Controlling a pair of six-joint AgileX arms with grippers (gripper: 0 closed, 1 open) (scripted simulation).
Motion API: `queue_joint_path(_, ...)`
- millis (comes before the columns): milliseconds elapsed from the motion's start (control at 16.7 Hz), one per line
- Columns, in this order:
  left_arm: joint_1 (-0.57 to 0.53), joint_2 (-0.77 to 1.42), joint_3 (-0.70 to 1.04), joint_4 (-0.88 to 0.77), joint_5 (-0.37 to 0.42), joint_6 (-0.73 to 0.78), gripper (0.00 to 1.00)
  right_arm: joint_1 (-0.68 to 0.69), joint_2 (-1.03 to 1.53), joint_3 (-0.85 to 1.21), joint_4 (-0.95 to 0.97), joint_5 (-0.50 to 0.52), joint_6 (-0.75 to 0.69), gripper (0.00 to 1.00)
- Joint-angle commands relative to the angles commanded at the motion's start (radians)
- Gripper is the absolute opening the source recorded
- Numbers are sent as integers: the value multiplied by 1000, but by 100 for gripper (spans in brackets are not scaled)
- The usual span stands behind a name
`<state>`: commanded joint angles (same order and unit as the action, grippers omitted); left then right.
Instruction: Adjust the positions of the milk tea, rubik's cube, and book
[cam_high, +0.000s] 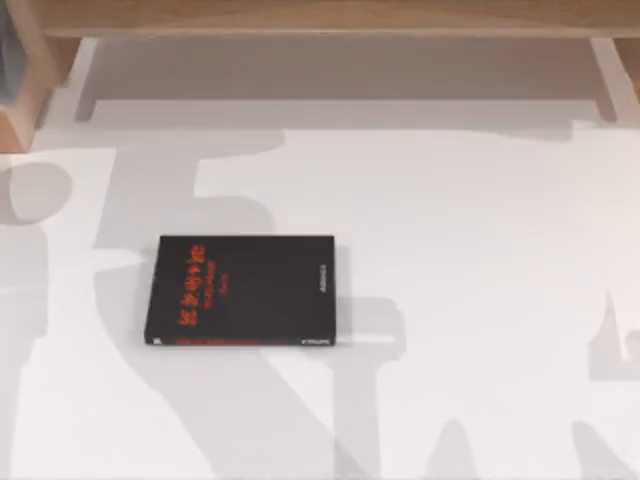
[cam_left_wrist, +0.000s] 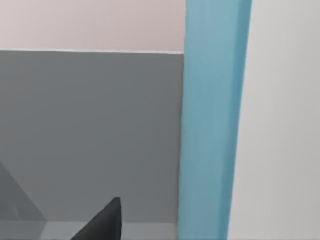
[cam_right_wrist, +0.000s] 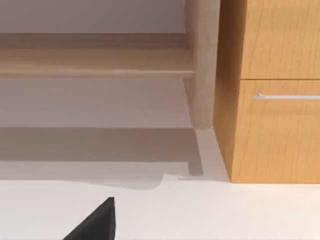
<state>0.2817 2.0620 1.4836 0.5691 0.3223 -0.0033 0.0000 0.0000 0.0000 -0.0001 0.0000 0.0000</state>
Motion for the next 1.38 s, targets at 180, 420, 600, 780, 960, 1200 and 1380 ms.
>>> queue_joint_path(180, 0, 0, 0, 0, 0, 0, 62, 0, 0, 0, 0, 0, 0, 100)
queue_joint_path(420, 0, 0, 0, 0, 0, 0, 32, 0, 0, 0, 0, 0, 0, 100)
queue_joint_path(600, 0, 0, 0, 0, 0, 0, 10, 0, 0, 0, 0, 0, 0, 100)
queue_joint_path(780, 0, 0, 0, 0, 0, 0, 0, 0, 0, 0, 0, 0, 0, 100)
queue_joint_path(960, 0, 0, 0, 0, 0, 0, 0, 0, 0, 0, 0, 0, 0, 100)
queue_joint_path(1200, -2, -1, -1, 0, 0, 1, 0, 0, 0, 0, 0, 0, 0, 100)
queue_joint_path(1380, 22, -18, -9, 1, 8, 18, 0, 0, 0, 0, 0, 0, 0, 100)
